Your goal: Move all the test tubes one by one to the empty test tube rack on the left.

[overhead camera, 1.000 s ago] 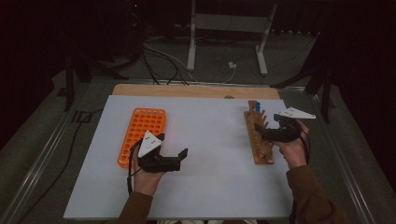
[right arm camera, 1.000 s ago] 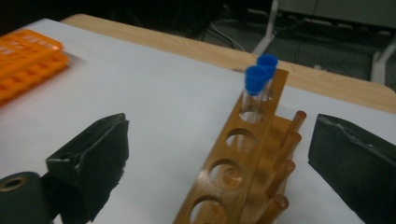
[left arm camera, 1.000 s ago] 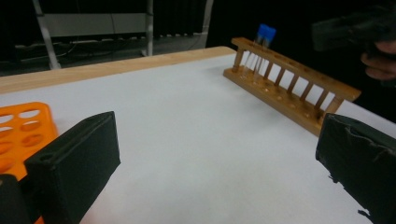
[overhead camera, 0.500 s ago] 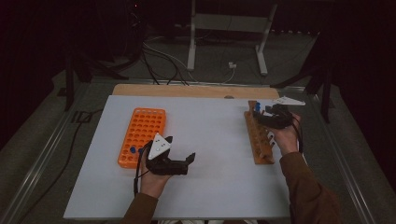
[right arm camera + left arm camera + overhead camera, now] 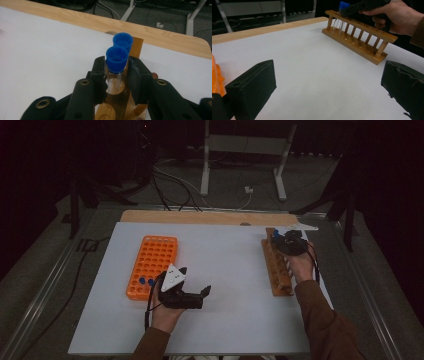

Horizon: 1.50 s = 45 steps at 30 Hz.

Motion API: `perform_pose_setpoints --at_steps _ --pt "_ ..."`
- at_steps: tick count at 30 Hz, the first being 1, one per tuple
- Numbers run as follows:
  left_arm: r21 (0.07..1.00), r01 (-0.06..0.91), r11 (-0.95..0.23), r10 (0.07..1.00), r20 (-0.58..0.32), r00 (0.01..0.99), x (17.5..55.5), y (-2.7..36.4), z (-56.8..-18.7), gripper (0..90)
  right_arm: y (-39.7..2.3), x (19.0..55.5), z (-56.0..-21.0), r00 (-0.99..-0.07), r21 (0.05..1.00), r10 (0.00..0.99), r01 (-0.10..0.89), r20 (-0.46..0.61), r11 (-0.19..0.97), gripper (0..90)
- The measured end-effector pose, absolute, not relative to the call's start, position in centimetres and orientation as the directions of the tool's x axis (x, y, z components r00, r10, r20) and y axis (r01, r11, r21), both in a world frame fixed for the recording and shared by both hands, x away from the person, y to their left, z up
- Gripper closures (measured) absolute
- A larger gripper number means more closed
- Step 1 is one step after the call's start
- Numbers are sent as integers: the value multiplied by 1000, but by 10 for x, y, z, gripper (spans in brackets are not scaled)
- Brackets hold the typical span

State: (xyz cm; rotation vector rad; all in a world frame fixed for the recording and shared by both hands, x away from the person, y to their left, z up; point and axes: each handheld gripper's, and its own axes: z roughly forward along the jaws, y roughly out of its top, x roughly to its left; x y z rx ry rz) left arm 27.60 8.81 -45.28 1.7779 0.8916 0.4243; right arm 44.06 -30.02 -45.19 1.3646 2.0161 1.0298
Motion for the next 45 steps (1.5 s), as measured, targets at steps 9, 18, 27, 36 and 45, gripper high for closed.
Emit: perform_pose_setpoints --at_steps 9,18,27,36,45 --pt "913 371 -170 740 -130 660 276 88 -454 8 -300 440 -452 -395 803 919 547 0 235 766" --pt "910 378 -170 740 -135 659 276 88 -456 8 -303 434 -449 -397 817 918 533 12 220 767" --pt "907 385 -168 739 -142 658 277 88 -456 8 -304 429 -440 -405 833 914 507 5 220 767" --pt "904 390 -172 736 -146 661 277 87 -458 8 -307 424 -430 -409 843 912 489 -6 225 768" --pt "903 394 -172 736 -148 661 277 88 -458 8 -309 421 -418 -414 848 910 479 -10 227 768"
